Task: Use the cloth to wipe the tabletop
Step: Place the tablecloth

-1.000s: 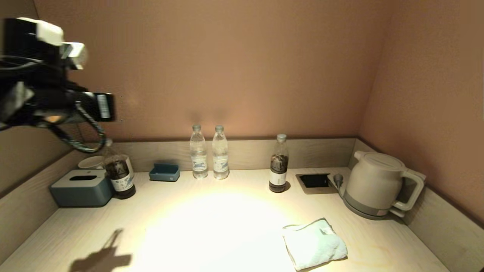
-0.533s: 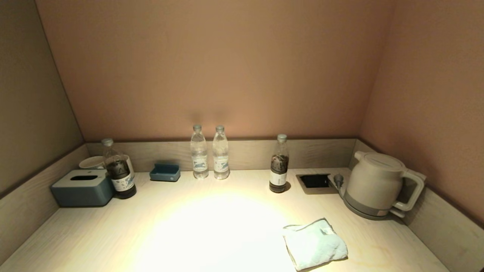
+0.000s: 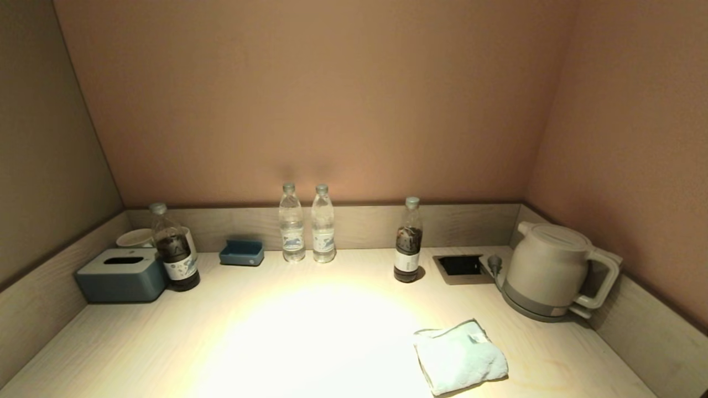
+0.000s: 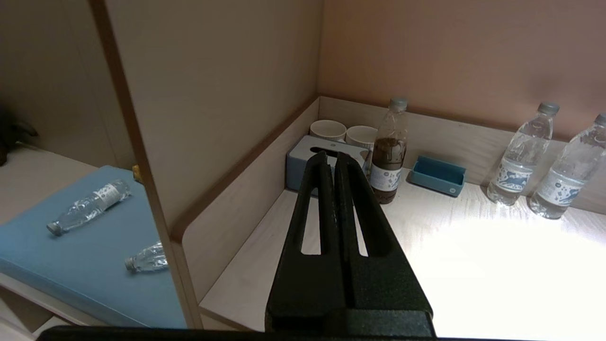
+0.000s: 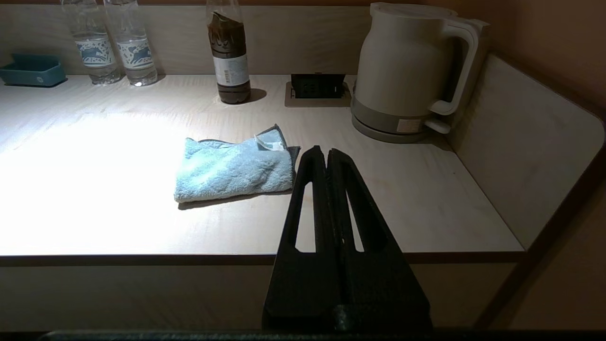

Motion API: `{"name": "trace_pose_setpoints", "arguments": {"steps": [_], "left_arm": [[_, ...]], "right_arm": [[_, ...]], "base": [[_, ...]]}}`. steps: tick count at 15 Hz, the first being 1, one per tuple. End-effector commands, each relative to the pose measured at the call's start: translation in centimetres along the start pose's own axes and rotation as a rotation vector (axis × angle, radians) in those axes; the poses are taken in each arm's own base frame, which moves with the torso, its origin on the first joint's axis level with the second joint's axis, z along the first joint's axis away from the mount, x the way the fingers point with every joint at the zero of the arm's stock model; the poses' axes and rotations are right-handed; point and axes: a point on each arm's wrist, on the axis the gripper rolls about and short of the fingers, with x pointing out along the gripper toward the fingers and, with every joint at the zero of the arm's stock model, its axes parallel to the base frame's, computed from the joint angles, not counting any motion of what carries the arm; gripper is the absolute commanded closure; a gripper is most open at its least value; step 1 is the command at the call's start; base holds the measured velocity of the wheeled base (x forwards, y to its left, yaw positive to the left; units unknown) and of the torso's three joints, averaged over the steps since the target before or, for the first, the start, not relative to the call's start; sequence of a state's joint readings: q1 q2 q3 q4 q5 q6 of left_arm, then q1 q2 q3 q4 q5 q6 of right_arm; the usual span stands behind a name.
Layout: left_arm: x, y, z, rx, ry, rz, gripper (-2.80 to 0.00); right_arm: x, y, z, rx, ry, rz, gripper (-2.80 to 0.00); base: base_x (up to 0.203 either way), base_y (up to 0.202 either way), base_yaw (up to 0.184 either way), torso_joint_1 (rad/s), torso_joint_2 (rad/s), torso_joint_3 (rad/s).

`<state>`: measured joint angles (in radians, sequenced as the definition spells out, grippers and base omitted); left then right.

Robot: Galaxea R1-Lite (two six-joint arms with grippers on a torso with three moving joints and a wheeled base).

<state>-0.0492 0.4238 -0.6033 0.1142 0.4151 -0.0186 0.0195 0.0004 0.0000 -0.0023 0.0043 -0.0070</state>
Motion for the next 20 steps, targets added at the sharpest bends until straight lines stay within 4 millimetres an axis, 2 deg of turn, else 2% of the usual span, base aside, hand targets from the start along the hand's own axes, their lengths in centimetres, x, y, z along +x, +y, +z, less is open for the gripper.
{"name": "trace_pose_setpoints", "arguments": {"steps": [1,7,9,11,14,15,18,20], "left_arm": [[-2.5,1.1,-2.4,-0.028,-0.071,0.013,0.00],[-3.3,1.4,-7.5,-0.063,-0.116,0.076,0.00],[-3.9,1.4,-8.2,-0.070,-0.162,-0.027,0.00],[-4.2,1.1,-8.6,-0.059,-0.185,-0.227,0.00],[-3.6,0.5,-10.7,-0.025,-0.127,-0.398,0.00],[-3.5,0.4,-11.0,-0.018,-0.118,-0.402,0.00],[-2.5,0.1,-13.9,0.036,-0.030,-0.400,0.00],[-2.3,0.1,-14.7,0.076,-0.009,-0.369,0.00]], "right_arm": [[0.0,0.0,0.0,-0.001,0.000,0.001,0.00],[0.0,0.0,0.0,0.001,0.002,0.001,0.00],[0.0,0.0,0.0,0.001,0.002,0.001,0.00],[0.0,0.0,0.0,0.001,0.002,0.001,0.00],[0.0,0.0,0.0,0.001,0.002,0.001,0.00],[0.0,0.0,0.0,-0.001,0.002,0.001,0.00],[0.0,0.0,0.0,0.001,0.002,0.001,0.00],[0.0,0.0,0.0,-0.001,0.001,0.000,0.00]], "base": [[0.000,0.000,0.000,0.000,0.00,0.000],[0.000,0.000,0.000,0.000,0.00,0.000],[0.000,0.000,0.000,0.000,0.00,0.000],[0.000,0.000,0.000,0.000,0.00,0.000],[0.000,0.000,0.000,0.000,0.00,0.000],[0.000,0.000,0.000,0.000,0.00,0.000],[0.000,0.000,0.000,0.000,0.00,0.000],[0.000,0.000,0.000,0.000,0.00,0.000]]}}
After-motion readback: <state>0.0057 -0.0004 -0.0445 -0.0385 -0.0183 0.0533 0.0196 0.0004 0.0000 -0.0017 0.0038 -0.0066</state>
